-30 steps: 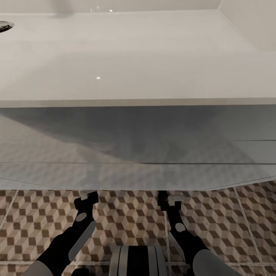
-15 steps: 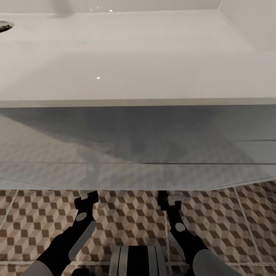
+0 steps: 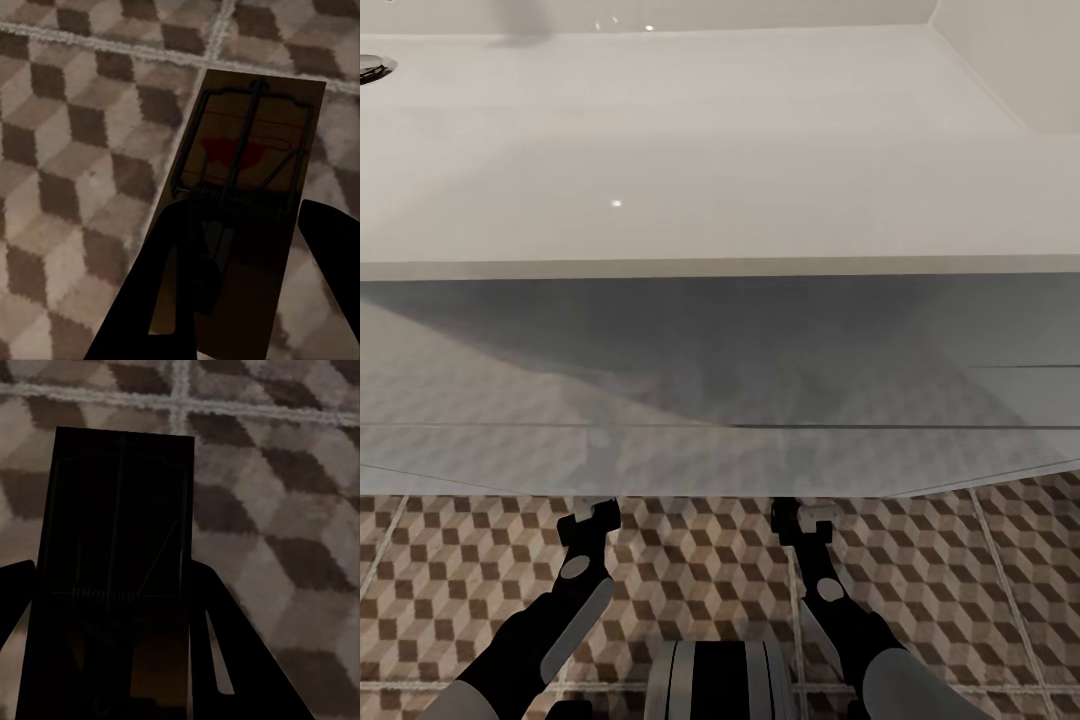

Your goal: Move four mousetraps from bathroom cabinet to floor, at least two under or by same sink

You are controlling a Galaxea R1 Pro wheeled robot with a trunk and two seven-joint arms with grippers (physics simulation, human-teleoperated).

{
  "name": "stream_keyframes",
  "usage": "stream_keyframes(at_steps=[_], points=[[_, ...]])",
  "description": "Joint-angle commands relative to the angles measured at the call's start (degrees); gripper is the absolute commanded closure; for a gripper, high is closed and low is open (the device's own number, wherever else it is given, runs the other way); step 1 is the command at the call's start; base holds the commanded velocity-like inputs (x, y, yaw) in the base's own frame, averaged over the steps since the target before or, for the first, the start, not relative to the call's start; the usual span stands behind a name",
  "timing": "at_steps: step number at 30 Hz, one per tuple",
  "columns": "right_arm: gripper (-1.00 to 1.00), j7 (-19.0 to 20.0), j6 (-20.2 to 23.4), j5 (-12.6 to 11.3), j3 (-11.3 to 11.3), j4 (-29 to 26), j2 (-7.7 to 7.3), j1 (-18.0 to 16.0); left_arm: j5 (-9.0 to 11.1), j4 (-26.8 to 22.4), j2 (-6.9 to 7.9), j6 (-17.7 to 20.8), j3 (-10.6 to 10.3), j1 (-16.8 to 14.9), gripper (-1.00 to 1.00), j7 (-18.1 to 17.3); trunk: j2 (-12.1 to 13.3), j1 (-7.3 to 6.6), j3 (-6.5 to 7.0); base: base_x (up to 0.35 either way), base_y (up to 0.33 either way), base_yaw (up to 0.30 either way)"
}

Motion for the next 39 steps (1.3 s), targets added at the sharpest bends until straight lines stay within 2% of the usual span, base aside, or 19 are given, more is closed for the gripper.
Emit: stream_keyframes(at_steps=[1, 24, 39], points=[[1.0, -0.4, -0.1, 0.0, 0.3, 0.0, -0.03, 0.0, 0.4, 0.0, 0.07, -0.1, -0.3, -0.1, 1.0, 0.4, 0.0, -0.01, -0.03, 0.0, 0.0, 0.0], [1.0, -0.4, -0.2, 0.1, 0.4, 0.1, -0.03, 0.0, 0.2, 0.3, 0.07, -0.6, -0.2, -0.1, 1.0, 0.0, 0.0, -0.01, -0.03, 0.0, 0.0, 0.0], [1.0, -0.3, -0.2, 0.0, 0.4, 0.2, -0.03, 0.0, 0.2, 2.2, 0.01, -0.8, -0.4, -0.1, 1.0, 0.0, 0.0, -0.01, -0.03, 0.0, 0.0, 0.0]])
